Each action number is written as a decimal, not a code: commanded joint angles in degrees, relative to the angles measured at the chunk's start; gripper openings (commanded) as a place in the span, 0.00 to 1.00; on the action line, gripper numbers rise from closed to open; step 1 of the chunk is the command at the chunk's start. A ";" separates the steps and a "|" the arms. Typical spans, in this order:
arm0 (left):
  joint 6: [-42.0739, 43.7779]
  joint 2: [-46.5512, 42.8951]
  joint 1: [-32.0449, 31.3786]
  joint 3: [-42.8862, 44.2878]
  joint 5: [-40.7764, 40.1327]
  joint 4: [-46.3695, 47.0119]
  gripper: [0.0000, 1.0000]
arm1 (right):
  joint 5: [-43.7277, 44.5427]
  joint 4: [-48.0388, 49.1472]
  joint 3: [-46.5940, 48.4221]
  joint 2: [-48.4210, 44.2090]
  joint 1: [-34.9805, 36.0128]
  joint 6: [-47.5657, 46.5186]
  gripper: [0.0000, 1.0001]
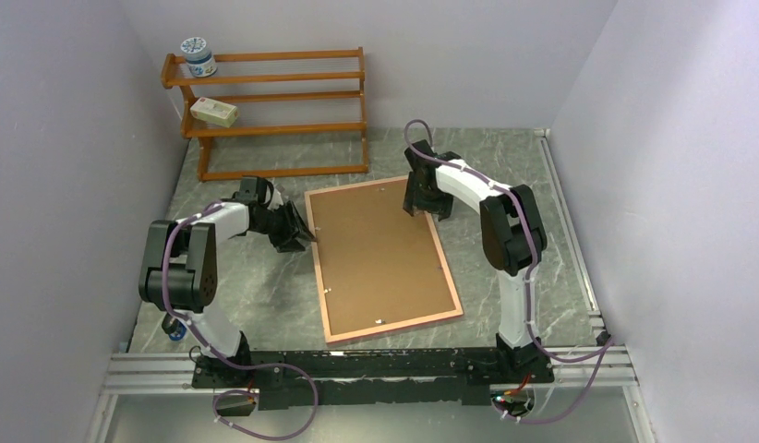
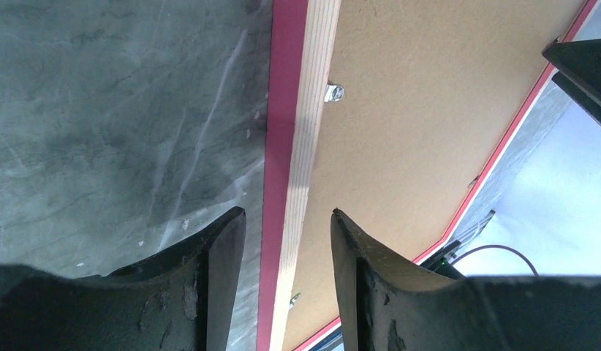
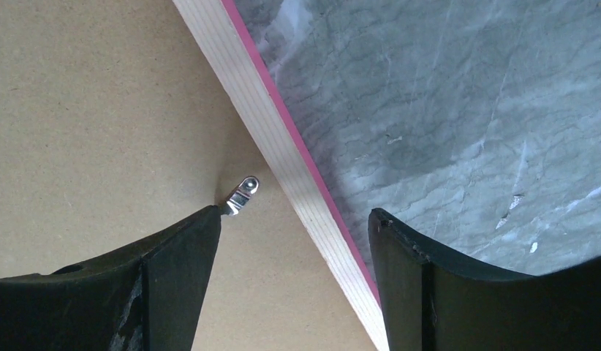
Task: Put the photo into the frame
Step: Install the photo frame at the center of the board.
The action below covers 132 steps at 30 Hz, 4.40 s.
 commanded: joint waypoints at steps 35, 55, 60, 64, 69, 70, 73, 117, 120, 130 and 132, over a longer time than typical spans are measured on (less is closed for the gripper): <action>0.21 4.14 -0.21 1.74 1.37 -1.65 0.46 | 2.64 3.25 1.29 1.90 -0.63 -4.13 0.21; 1.17 4.37 -0.17 2.27 0.39 -3.41 0.46 | -11.25 8.49 -0.24 3.08 -2.21 -26.99 0.38; 1.45 5.08 -0.17 2.53 0.93 -3.76 0.46 | -11.93 11.03 -1.31 2.93 -2.26 -29.87 0.31; 1.29 5.58 -0.23 2.54 1.14 -3.68 0.45 | -7.89 11.88 -1.03 3.66 -2.18 -26.12 0.05; 1.61 5.42 -0.25 2.62 0.61 -4.24 0.45 | -4.25 14.95 -4.79 1.38 -1.47 -22.19 0.01; 1.62 5.35 -0.25 2.69 0.48 -4.36 0.45 | -4.29 15.68 -5.59 0.60 -1.47 -21.80 0.01; 1.64 5.23 -0.25 2.80 0.31 -4.56 0.45 | -6.49 15.56 -5.55 -1.20 -1.47 -21.45 0.10; 0.97 5.07 -0.25 3.02 -1.19 -5.28 0.46 | -8.35 14.20 -2.81 0.45 -1.73 -27.33 0.27; 0.60 3.35 -0.25 2.97 -2.42 -5.24 0.48 | -4.44 9.21 1.56 -1.23 -2.29 -22.92 0.36; 1.40 0.77 -0.04 6.90 -5.43 -7.33 0.67 | -17.66 11.84 3.10 -8.58 -3.36 -12.74 0.61; 1.54 1.15 0.08 8.05 -6.07 -7.61 0.69 | -21.66 15.69 1.61 -8.21 -3.09 -7.11 0.58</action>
